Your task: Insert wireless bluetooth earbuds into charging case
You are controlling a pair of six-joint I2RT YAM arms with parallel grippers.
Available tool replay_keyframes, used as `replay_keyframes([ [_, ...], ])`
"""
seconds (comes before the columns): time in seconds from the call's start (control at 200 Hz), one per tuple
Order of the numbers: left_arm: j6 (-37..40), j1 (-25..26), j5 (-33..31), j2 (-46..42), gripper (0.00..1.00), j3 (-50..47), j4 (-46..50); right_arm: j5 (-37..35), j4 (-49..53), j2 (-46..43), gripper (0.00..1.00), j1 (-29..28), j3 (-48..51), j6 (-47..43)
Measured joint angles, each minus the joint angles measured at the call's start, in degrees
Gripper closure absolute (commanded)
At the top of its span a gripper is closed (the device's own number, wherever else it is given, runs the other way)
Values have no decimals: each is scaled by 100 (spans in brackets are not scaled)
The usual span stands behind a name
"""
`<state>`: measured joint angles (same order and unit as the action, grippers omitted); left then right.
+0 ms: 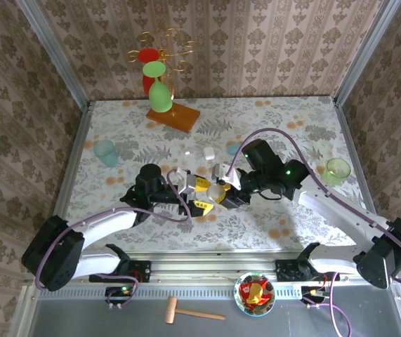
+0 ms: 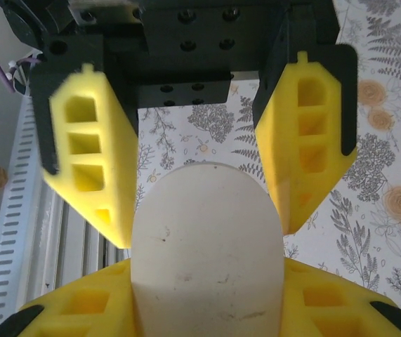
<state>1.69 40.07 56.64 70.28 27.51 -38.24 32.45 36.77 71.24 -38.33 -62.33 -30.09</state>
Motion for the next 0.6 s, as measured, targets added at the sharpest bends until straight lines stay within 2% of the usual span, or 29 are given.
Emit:
replay_keyframes([
  [0.15, -63, 13, 55, 2, 39, 37, -92, 66, 0, 131, 77, -15, 0, -28],
  [0.5, -131, 13, 127, 20, 58, 61, -105, 118, 101, 184, 77, -20, 0, -151],
  [0.54, -131, 13, 127, 24, 57, 66, -98, 122, 109, 184, 76, -20, 0, -151],
  [0.6, -107, 15, 142, 28, 43, 66, -105, 125, 111, 184, 77, -20, 0, -149],
])
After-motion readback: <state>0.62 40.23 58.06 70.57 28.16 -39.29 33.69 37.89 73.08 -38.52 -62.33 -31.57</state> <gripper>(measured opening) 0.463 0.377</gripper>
